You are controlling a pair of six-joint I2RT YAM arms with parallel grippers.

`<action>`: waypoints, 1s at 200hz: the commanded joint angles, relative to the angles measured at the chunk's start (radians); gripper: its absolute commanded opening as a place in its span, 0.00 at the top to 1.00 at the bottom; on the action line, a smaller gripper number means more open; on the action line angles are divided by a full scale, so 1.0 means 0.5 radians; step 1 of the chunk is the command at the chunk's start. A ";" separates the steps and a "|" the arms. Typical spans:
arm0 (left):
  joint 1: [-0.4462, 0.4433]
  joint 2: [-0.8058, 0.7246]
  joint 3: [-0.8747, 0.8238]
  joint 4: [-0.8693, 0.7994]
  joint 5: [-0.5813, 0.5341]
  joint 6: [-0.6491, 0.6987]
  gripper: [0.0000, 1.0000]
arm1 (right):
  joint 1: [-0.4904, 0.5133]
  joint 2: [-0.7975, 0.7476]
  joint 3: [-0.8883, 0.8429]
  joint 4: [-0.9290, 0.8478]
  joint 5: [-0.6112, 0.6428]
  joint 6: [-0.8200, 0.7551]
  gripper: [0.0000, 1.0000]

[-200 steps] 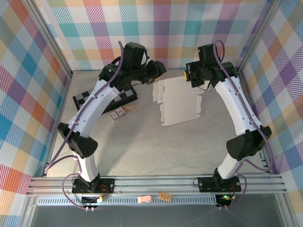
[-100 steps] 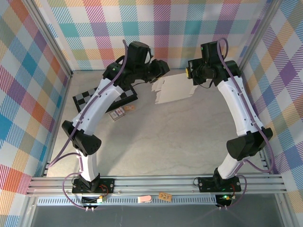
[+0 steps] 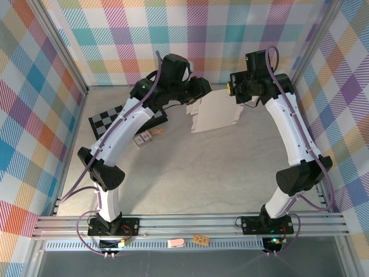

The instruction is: Fold the paper box

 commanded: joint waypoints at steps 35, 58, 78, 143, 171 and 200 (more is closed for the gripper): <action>0.094 -0.004 0.239 -0.260 -0.120 0.198 0.65 | -0.021 -0.052 0.017 -0.007 -0.056 0.005 1.00; 0.118 0.035 0.214 -0.188 -0.091 0.220 0.64 | -0.021 -0.045 0.022 0.002 -0.063 0.005 1.00; 0.118 0.106 0.252 -0.151 -0.018 0.204 0.64 | -0.022 -0.041 0.028 0.009 -0.066 0.006 1.00; 0.071 0.133 0.239 -0.131 0.041 0.182 0.64 | -0.031 -0.022 0.034 0.011 -0.070 0.005 1.00; 0.025 0.072 0.136 -0.110 0.002 0.182 0.64 | -0.032 -0.014 0.034 0.016 -0.067 0.009 1.00; 0.005 0.054 0.126 -0.117 -0.037 0.193 0.64 | -0.032 -0.003 0.022 0.021 -0.078 0.017 1.00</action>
